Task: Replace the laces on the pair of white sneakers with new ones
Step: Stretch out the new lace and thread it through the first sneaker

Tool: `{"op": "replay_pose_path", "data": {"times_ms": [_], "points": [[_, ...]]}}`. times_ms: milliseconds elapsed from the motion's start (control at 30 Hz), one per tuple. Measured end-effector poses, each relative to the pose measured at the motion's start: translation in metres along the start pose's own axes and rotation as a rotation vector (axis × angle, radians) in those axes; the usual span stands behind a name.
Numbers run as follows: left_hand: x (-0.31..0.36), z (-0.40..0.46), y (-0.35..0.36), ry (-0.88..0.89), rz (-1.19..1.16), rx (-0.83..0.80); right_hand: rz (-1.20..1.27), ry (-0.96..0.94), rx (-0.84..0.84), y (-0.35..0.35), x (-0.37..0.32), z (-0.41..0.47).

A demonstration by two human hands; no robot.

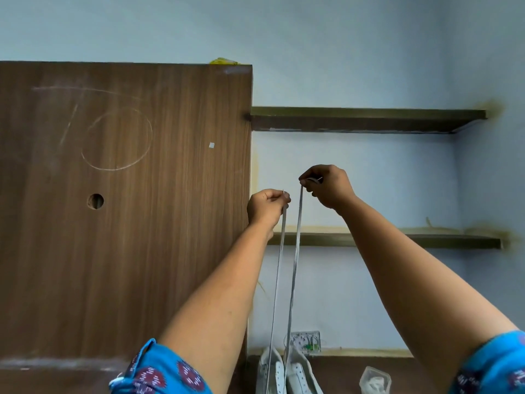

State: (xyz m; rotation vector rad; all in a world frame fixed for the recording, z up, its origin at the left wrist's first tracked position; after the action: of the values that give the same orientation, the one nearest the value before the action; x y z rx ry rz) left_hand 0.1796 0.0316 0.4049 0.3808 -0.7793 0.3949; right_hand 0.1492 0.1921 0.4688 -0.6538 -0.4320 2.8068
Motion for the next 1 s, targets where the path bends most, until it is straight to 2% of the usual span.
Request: {"op": "replay_pose_path", "data": {"times_ms": [100, 167, 400, 500, 633, 700, 833, 900, 1000], "points": [[-0.017, -0.001, -0.013, -0.055, 0.009, 0.029, 0.117, 0.138, -0.006, 0.020, 0.031, -0.014], [-0.043, -0.002, -0.023, -0.124, 0.105, 0.048, 0.153, 0.236, -0.029, 0.040, 0.061, -0.030], [-0.212, -0.057, -0.086, -0.398, 0.800, 0.001, 0.125, 0.650, -0.091, 0.139, 0.218, -0.151], [-0.281, -0.110, -0.109, -0.523, 0.968, -0.101, 0.143, 0.837, -0.131, 0.178, 0.270, -0.218], [-0.394, -0.175, -0.119, -0.717, 1.068, -0.370, 0.182, 0.989, -0.295, 0.251, 0.314, -0.315], [-0.423, -0.188, -0.118, -0.747, 1.098, -0.430, 0.168, 0.976, -0.366, 0.273, 0.312, -0.337], [-0.454, -0.192, -0.120, -0.699, 1.184, -0.496, -0.005, 0.778, -0.512, 0.303, 0.313, -0.343], [-0.465, -0.193, -0.116, -0.670, 1.077, -0.548, -0.060, 0.715, -0.509, 0.309, 0.318, -0.342], [-0.469, -0.196, -0.110, -0.725, 0.779, -0.517, -0.064, 0.771, -0.449, 0.311, 0.329, -0.341]]}}
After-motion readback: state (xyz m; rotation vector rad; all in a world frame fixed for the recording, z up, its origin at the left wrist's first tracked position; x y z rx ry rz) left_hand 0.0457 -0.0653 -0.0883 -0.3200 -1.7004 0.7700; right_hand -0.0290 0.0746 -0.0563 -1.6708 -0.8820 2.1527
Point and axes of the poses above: each hand's wrist, its own z-axis towards the middle knuckle, its own y-axis out of the palm, x = y × z, the point moved 8 cm from there along z, towards the middle knuckle
